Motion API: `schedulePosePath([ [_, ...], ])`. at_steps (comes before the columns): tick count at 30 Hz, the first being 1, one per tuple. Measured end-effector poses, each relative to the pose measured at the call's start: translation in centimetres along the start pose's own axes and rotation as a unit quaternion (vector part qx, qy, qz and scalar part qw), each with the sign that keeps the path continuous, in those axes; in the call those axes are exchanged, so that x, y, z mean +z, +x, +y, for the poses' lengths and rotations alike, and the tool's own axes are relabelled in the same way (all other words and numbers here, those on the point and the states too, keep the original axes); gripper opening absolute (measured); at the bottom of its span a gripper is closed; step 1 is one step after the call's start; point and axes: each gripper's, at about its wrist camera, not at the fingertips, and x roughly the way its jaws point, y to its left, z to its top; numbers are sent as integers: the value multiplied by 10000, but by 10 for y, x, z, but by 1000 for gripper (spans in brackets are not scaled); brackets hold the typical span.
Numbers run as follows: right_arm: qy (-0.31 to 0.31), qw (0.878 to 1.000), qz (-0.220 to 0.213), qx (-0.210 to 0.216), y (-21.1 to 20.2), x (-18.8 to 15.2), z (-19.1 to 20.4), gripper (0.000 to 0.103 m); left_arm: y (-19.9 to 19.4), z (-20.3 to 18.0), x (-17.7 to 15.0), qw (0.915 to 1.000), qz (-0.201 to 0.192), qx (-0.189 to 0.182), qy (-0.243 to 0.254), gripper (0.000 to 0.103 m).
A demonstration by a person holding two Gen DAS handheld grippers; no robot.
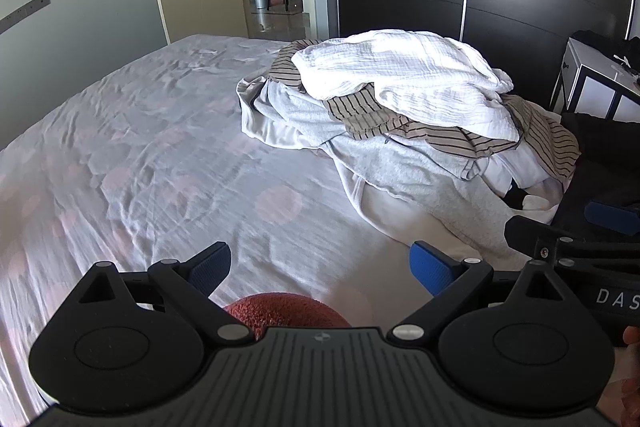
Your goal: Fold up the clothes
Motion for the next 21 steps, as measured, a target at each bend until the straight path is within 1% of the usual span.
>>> schedulePosePath([
  [16, -58, 10000, 62, -41, 4, 1, -1, 103, 7, 4, -2, 9997, 143, -161, -103, 103],
  [21, 65, 9999, 136, -78, 10, 3, -8, 103, 13, 11, 2, 9997, 159, -103, -166, 103],
])
